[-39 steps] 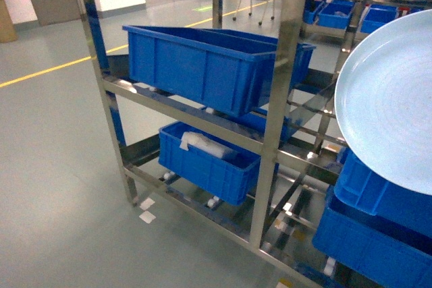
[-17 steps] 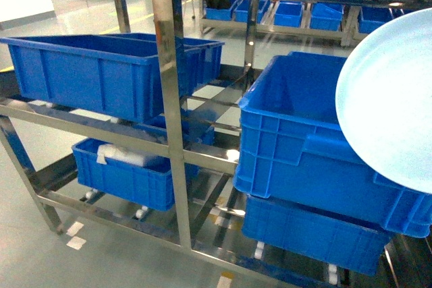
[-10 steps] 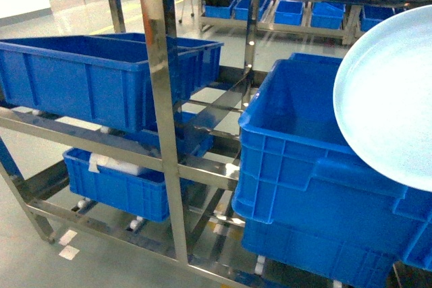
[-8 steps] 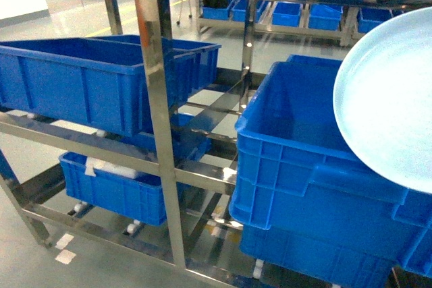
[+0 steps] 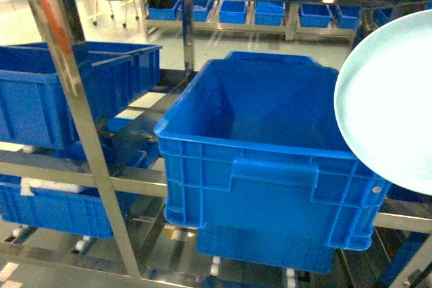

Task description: Place blue tray on left shelf second layer neatly

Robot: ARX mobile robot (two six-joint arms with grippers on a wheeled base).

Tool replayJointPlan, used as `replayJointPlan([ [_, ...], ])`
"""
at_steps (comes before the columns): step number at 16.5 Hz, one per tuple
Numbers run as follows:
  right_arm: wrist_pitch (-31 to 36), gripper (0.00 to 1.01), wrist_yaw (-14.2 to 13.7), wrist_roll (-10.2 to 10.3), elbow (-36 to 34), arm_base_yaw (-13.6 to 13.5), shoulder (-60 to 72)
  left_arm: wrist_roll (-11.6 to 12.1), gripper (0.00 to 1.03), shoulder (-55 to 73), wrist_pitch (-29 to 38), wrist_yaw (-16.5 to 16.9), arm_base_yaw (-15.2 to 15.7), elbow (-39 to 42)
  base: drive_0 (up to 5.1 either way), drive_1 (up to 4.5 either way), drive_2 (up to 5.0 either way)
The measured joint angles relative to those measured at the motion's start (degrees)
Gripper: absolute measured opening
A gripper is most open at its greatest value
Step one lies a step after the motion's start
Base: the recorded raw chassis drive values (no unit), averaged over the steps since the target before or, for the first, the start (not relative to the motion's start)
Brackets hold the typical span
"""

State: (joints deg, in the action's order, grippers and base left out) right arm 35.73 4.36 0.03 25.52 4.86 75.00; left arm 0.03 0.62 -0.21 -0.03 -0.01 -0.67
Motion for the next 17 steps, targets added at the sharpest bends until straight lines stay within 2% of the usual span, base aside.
replayJointPlan([
  [3, 0.1, 0.02, 0.0, 0.0, 0.0, 0.0, 0.0, 0.0, 0.98, 0.0, 0.0, 0.0, -0.2, 0.0, 0.0, 0.0, 0.0],
  [11, 0.1, 0.02, 0.1, 0.0, 0.0, 0.0, 0.0, 0.0, 0.98, 0.0, 0.0, 0.0, -0.2, 0.0, 0.0, 1.53, -1.4],
  [17, 0.2, 0.02, 0.1, 0.0, 0.0, 0.0, -0.1, 0.0, 0.98, 0.0, 0.1, 0.0, -0.2, 0.0, 0.0, 2.47, -2.4],
])
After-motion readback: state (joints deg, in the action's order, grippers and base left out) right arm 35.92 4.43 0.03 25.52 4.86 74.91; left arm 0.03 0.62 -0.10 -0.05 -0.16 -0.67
